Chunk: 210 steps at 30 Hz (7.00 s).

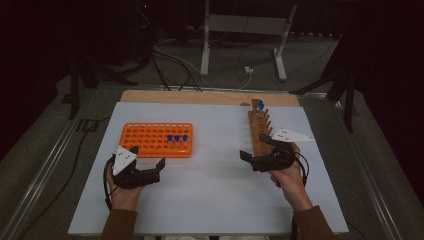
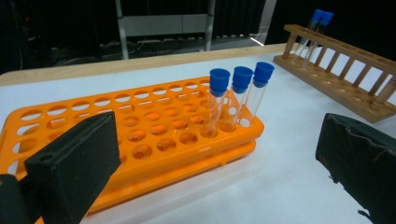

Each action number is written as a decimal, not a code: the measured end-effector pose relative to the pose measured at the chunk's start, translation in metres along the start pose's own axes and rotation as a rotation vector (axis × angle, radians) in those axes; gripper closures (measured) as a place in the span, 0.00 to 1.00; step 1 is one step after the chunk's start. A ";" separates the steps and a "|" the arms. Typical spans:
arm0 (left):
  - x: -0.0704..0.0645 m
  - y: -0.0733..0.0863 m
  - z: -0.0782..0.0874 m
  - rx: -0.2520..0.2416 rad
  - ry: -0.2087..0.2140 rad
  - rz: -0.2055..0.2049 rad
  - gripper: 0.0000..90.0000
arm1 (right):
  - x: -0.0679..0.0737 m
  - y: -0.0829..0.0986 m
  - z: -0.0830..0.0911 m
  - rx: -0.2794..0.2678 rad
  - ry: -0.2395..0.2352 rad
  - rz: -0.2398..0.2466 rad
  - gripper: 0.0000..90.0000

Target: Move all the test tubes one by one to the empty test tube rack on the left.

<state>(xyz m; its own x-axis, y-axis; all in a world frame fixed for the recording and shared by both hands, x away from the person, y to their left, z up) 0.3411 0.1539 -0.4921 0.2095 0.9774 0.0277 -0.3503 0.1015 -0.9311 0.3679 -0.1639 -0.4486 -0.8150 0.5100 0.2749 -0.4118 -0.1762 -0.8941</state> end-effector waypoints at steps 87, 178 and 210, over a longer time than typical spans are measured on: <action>0.021 0.017 0.002 0.010 -0.056 0.104 0.01 | -0.167 -0.045 -0.027 0.053 0.503 -0.092 0.85; -0.137 -0.033 -0.020 -0.050 0.241 -0.193 0.58 | 0.066 -0.021 -0.078 0.171 -0.146 0.085 0.85; -0.111 -0.033 -0.021 -0.037 0.228 -0.152 0.87 | 0.048 -0.025 -0.052 0.093 -0.070 0.095 0.17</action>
<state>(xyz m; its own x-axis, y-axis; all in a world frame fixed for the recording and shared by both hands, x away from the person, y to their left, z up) 0.3490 0.0381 -0.4722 0.4586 0.8841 0.0899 -0.2660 0.2332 -0.9353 0.3605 -0.0913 -0.4315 -0.8771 0.4281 0.2175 -0.3650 -0.3000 -0.8814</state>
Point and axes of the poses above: each handheld gripper's, and its own axes: z roughly backward along the jaws, y roughly out of its underside, x roughly to its left, the point moved 9 cm from there along -z, roughly forward along the jaws, and after that the axes turned 15 degrees about -y, right-handed, at the moved point
